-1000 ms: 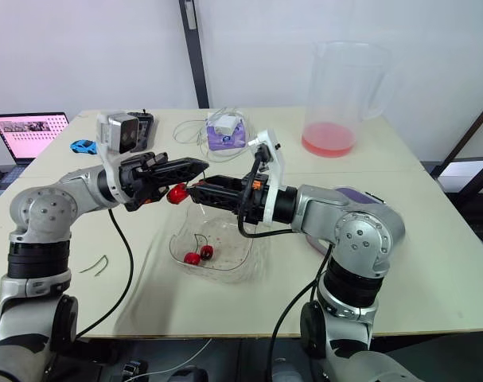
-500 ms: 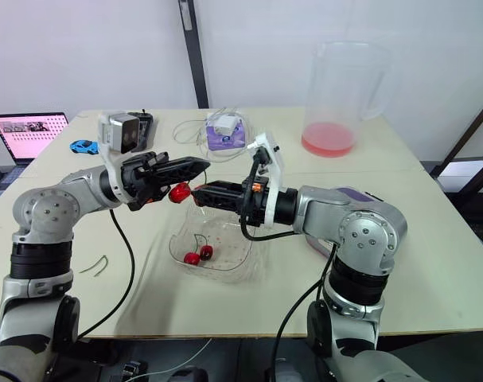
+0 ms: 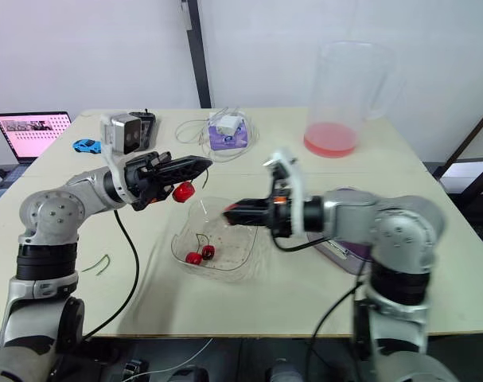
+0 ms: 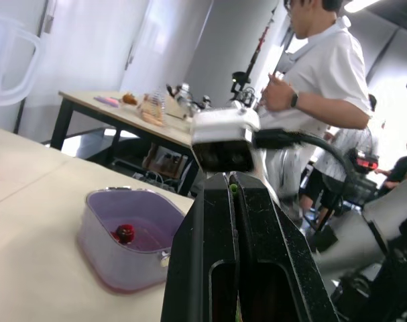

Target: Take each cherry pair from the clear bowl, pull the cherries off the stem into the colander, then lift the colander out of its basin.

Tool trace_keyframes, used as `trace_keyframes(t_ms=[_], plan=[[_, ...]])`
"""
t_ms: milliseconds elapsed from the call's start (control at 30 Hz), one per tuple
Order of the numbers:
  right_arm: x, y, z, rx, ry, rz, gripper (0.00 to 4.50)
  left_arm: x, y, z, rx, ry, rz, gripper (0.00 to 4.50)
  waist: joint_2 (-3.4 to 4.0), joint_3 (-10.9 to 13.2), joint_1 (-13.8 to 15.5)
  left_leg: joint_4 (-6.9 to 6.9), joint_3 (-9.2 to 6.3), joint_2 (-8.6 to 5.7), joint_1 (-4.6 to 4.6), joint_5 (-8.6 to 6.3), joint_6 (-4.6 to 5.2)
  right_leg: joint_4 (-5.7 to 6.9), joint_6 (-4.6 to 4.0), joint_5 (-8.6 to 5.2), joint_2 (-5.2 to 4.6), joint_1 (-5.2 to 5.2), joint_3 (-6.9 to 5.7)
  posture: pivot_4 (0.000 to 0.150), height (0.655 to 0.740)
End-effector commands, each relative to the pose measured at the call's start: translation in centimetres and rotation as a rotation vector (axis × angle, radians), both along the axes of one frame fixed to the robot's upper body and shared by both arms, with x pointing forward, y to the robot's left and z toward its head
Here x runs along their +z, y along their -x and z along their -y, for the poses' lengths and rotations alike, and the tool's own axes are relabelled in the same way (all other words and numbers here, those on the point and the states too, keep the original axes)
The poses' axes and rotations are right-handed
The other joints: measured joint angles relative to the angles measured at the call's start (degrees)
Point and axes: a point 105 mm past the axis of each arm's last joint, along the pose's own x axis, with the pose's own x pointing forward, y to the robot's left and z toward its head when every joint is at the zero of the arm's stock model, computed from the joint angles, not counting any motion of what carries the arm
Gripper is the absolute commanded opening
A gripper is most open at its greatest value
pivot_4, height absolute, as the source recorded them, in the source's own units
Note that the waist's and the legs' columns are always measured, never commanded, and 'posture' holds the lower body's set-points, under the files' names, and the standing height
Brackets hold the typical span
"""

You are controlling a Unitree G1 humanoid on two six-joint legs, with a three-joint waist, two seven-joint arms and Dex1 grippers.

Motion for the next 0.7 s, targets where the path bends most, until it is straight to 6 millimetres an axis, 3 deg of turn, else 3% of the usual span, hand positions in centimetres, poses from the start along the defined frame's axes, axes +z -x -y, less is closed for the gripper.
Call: trace_keyframes(t_ms=[33,167,233,433,533,667,700], plan=[[1.9,-1.3,5.9,-0.16,0.142,0.134,1.18,0.5,-0.1,-0.6,0.047,0.008,0.069,0.0,-0.03,0.01,0.38,0.02,0.01,0.01,0.0,-0.03,0.05,-0.04,0.0,0.0,0.03,0.01,0.0,0.15,0.7332],[0.2,-2.2,12.4,-0.281,0.425,0.152,1.18,0.3,-0.5,-0.6,0.071,-0.002,0.092,0.0,-0.04,0.02,0.12,0.03,0.09,0.05,0.04,-0.12,0.22,-0.18,0.01,0.0,0.09,0.05,0.09,0.15,0.7332],[-1.1,-2.3,14.6,-0.301,0.539,0.13,1.18,0.1,-0.6,-0.5,0.069,-0.006,0.097,0.0,-0.04,0.02,0.11,0.05,0.12,0.04,0.05,-0.14,0.24,-0.18,0.01,0.0,0.09,0.05,0.12,0.15,0.7332],[-4.2,-1.9,16.5,-0.298,0.619,0.037,1.18,-0.2,-0.6,-0.1,0.071,-0.02,0.104,0.0,-0.02,0.02,0.28,0.06,0.15,0.05,0.05,-0.13,0.23,-0.16,0.02,0.01,0.08,0.04,0.17,0.15,0.7332],[-3.9,-1.8,16.5,-0.293,0.618,0.039,2.03,-0.1,-0.6,-0.1,0.07,-0.019,0.103,0.0,-0.02,0.02,0.33,0.08,0.15,0.04,0.04,-0.13,0.22,-0.16,0.02,0.01,0.06,0.04,0.17,0.15,0.7332],[-2.4,-1.7,16.5,-0.288,0.632,0.071,3.98,0.0,-0.6,-0.1,0.066,-0.017,0.1,0.0,-0.02,0.02,0.35,0.08,0.14,0.04,0.05,-0.12,0.22,-0.16,0.02,0.01,0.06,0.05,0.17,0.15,0.7332],[-2.0,-1.7,16.6,-0.286,0.653,0.09,4.19,0.0,-0.6,-0.1,0.066,-0.017,0.1,0.0,-0.02,0.02,0.38,0.08,0.14,0.04,0.05,-0.12,0.22,-0.16,0.02,0.01,0.06,0.05,0.17,0.15,0.7332]])
